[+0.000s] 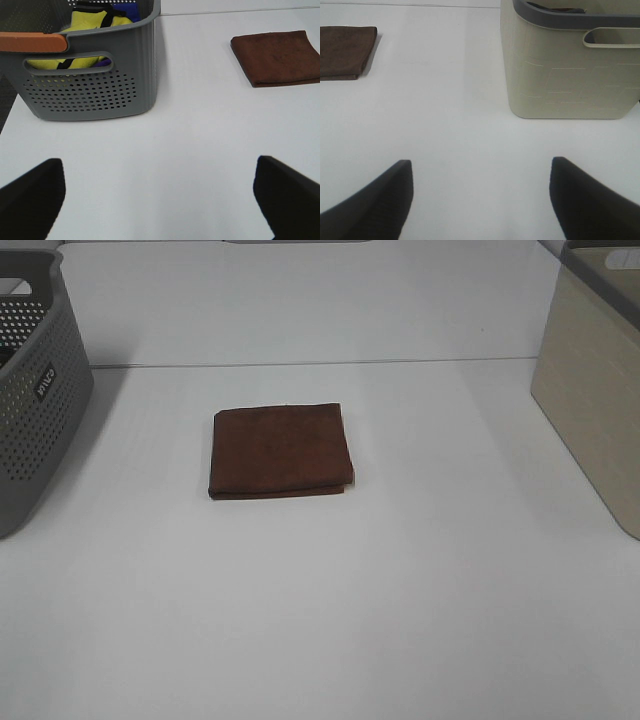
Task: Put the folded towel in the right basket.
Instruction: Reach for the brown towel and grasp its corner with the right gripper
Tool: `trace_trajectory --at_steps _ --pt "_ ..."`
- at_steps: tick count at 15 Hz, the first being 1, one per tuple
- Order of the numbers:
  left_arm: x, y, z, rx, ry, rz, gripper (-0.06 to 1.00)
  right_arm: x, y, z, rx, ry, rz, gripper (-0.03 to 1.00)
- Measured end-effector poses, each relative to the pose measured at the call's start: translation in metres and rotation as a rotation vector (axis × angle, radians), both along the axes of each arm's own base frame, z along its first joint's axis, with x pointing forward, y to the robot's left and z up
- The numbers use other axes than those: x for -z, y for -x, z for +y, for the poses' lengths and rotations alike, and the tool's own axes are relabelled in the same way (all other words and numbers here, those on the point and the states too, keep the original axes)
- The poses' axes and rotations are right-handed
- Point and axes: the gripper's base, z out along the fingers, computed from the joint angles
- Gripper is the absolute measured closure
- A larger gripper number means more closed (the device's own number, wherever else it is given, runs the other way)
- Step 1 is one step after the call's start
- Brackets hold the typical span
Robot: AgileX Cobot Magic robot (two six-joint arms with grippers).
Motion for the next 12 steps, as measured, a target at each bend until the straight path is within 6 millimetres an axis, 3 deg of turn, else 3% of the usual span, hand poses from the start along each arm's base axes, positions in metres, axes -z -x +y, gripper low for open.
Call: trace_trajectory --at_steps 12 --pt "0.0000 0.0000 0.0000 0.000 0.000 0.000 -0.03 0.0000 0.0000 0.0000 0.000 0.000 0.000 0.25"
